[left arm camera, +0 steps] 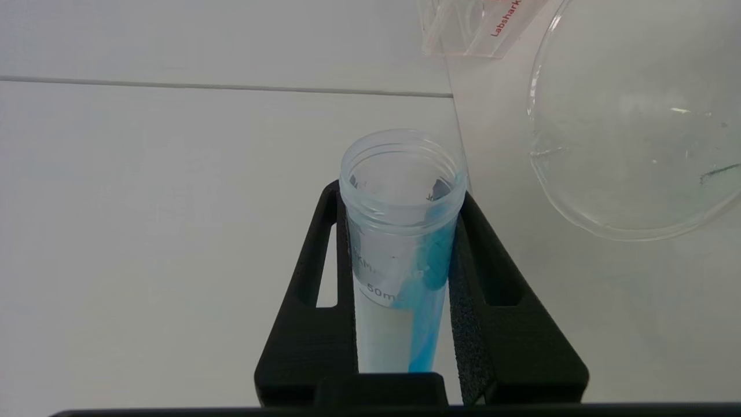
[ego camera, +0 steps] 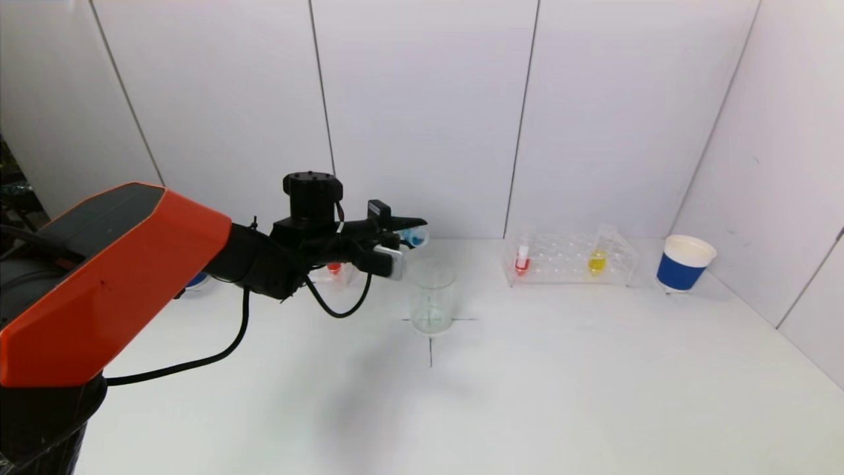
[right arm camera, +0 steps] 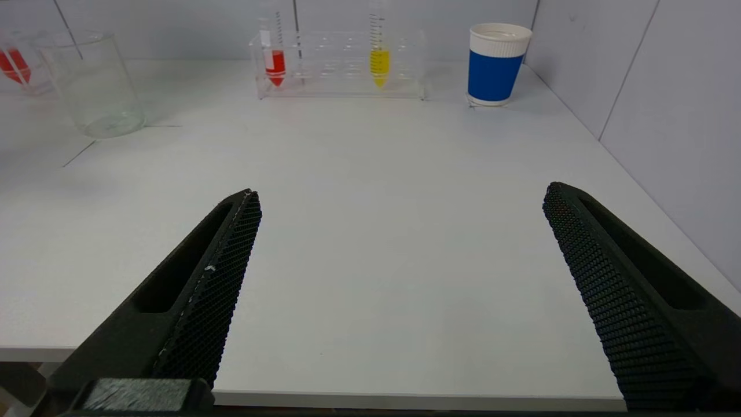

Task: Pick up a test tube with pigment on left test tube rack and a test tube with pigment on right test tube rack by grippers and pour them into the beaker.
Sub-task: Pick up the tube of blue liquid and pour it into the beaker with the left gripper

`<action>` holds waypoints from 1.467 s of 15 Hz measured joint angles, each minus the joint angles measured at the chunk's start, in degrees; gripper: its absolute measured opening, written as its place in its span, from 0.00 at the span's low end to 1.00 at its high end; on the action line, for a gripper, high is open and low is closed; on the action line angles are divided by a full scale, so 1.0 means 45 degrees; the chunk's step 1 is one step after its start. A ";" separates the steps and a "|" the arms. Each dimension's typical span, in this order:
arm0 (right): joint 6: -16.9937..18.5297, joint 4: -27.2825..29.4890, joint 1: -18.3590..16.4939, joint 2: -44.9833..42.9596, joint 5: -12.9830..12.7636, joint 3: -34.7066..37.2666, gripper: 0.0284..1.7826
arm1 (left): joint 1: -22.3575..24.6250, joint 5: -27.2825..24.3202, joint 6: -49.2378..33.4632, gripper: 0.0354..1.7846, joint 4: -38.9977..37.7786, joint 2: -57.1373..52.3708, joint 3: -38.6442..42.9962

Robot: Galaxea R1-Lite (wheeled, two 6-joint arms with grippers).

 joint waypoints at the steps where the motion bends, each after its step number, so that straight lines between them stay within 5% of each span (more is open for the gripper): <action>1: 0.0000 0.0000 0.0000 0.0000 0.0000 0.0000 0.99 | -0.0005 0.0049 0.0005 0.25 0.0024 0.0000 -0.0041; 22: -0.0005 0.0000 0.0005 0.0000 0.0000 0.0000 0.99 | -0.0024 0.0423 0.1747 0.25 0.0030 0.0019 -0.0095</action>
